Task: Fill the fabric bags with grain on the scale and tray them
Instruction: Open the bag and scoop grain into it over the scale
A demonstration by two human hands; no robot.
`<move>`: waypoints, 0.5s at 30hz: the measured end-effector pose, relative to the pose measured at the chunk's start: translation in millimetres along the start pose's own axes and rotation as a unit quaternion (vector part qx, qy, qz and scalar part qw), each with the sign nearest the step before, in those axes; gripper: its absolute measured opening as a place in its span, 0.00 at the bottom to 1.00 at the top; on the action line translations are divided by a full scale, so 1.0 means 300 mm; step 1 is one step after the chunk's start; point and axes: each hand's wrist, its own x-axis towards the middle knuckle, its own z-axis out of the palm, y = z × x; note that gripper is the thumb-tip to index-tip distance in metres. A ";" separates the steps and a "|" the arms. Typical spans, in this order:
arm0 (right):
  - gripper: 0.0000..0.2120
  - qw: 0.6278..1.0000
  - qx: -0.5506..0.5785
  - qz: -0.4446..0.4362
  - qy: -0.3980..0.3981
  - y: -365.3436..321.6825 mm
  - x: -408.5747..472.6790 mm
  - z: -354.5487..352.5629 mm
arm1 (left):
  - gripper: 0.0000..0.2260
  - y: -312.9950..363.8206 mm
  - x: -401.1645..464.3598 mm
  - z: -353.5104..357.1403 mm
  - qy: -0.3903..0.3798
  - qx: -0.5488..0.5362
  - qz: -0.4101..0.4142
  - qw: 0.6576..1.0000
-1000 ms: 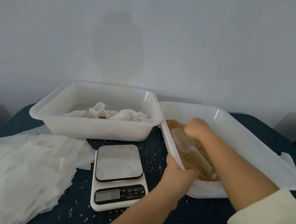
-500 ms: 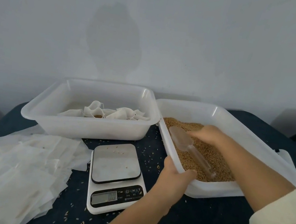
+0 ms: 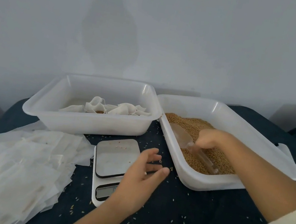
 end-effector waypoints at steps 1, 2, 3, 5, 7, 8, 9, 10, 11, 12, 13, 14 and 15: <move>0.28 1.000 0.017 0.002 0.002 0.008 -0.006 0.004 | 0.17 0.000 -0.003 -0.025 0.010 0.008 0.013 1.000; 0.25 0.998 0.057 0.001 -0.002 0.020 -0.020 0.001 | 0.16 0.000 -0.005 -0.049 0.023 0.015 0.026 0.999; 0.23 0.994 0.107 -0.003 -0.004 0.029 -0.037 -0.008 | 0.15 -0.002 -0.008 -0.074 0.037 0.018 0.038 0.998; 0.21 0.977 0.212 -0.006 -0.005 0.064 -0.063 -0.041 | 0.14 -0.009 -0.017 -0.125 0.067 0.017 0.070 0.995; 0.17 0.968 0.251 0.010 0.011 0.117 -0.092 -0.084 | 0.12 -0.015 -0.030 -0.182 0.103 0.019 0.113 0.988; 0.12 0.975 0.215 0.036 0.044 0.144 -0.107 -0.108 | 0.10 -0.016 -0.036 -0.211 0.123 0.018 0.136 0.983; 0.07 0.980 0.162 0.068 0.088 0.170 -0.117 -0.130 | 0.10 -0.021 -0.040 -0.240 0.145 0.014 0.157 0.977; 0.06 0.980 0.113 0.106 0.123 0.190 -0.126 -0.145 | 0.11 -0.029 -0.041 -0.269 0.168 0.007 0.168 0.971; 0.05 0.976 0.075 0.144 0.146 0.206 -0.130 -0.154 | 0.11 -0.039 -0.042 -0.295 0.192 -0.004 0.169 0.967; 0.04 0.971 0.044 0.173 0.158 0.215 -0.130 -0.154 | 0.13 -0.050 -0.041 -0.319 0.214 -0.012 0.164 0.963; 0.05 0.967 0.022 0.194 0.162 0.219 -0.128 -0.146 | 0.15 -0.062 -0.042 -0.340 0.236 -0.014 0.158 0.959; 0.06 0.966 0.010 0.205 0.155 0.222 -0.120 -0.128 | 0.17 -0.072 -0.042 -0.357 0.255 -0.012 0.151 0.955; 0.07 0.968 -0.001 0.209 0.135 0.221 -0.109 -0.107 | 0.18 -0.082 -0.045 -0.372 0.271 -0.009 0.146 0.951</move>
